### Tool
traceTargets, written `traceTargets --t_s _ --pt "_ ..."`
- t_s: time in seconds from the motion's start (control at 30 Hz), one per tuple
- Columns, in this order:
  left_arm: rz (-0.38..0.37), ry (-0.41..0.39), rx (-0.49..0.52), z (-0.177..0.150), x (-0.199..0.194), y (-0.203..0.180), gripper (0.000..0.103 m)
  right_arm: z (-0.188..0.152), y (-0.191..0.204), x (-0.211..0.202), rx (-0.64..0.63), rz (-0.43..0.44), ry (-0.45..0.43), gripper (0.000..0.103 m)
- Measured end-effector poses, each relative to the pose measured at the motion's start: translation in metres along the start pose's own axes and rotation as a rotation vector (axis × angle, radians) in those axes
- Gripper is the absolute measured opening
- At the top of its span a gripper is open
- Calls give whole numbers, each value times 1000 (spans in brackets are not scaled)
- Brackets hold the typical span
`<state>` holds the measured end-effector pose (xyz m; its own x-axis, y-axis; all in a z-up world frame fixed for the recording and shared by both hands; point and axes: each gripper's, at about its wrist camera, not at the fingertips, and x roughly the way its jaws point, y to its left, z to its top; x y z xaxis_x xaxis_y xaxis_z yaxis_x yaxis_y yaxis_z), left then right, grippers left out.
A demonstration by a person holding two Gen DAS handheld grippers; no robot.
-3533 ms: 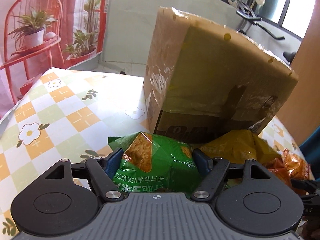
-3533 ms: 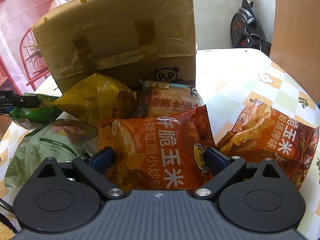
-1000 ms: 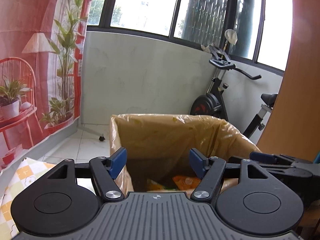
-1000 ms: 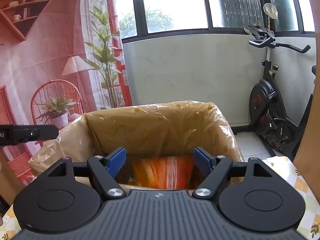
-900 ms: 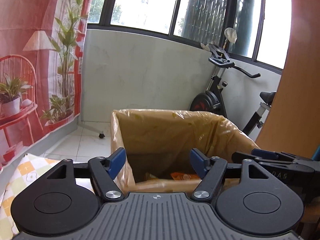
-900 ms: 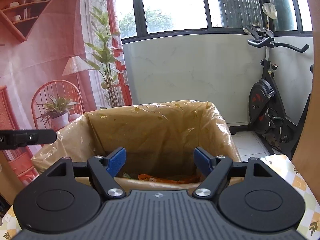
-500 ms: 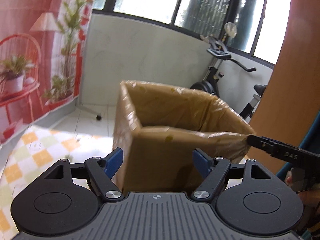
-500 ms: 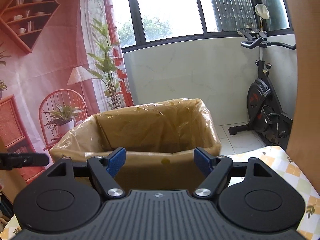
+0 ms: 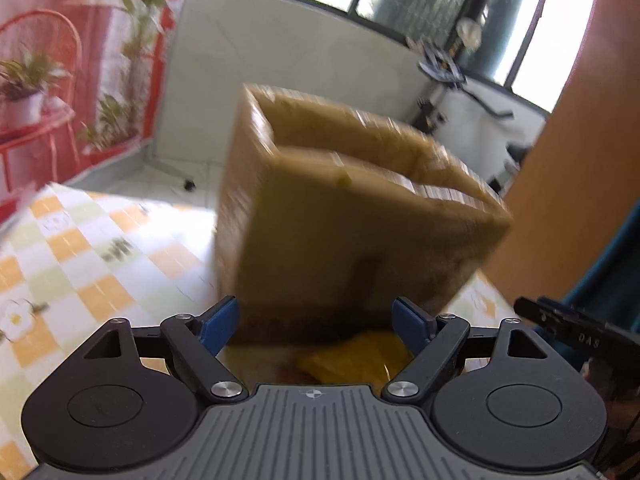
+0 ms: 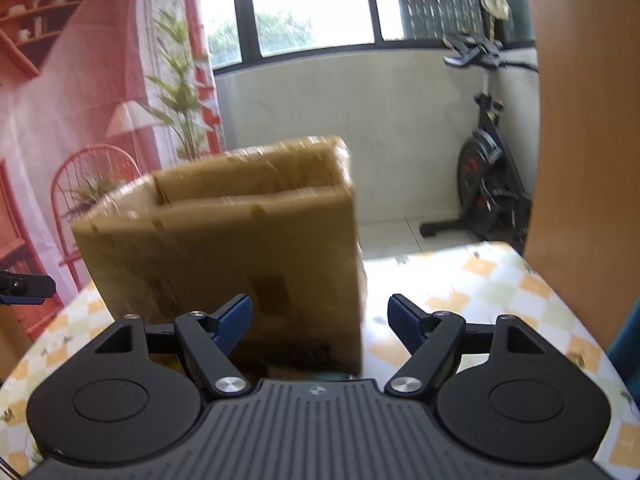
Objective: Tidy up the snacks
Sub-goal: 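Move both tools back down to the snack pile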
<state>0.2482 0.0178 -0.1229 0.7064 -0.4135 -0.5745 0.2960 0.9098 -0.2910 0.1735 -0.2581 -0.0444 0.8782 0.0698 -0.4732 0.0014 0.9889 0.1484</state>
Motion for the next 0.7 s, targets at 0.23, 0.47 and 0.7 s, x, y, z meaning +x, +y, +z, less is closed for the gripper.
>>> traceTargets --t_s 0.23,0.47,0.7 --pt "-31 59 12 -16 20 -10 85 -27 -23 -8 -12 -95 56 78" --pt "-6 76 -18 -24 23 -8 85 -52 -49 -15 9 -189 111 80" --pt "-1 77 -25 -27 21 -12 85 -70 -65 -14 36 -236 176 83"
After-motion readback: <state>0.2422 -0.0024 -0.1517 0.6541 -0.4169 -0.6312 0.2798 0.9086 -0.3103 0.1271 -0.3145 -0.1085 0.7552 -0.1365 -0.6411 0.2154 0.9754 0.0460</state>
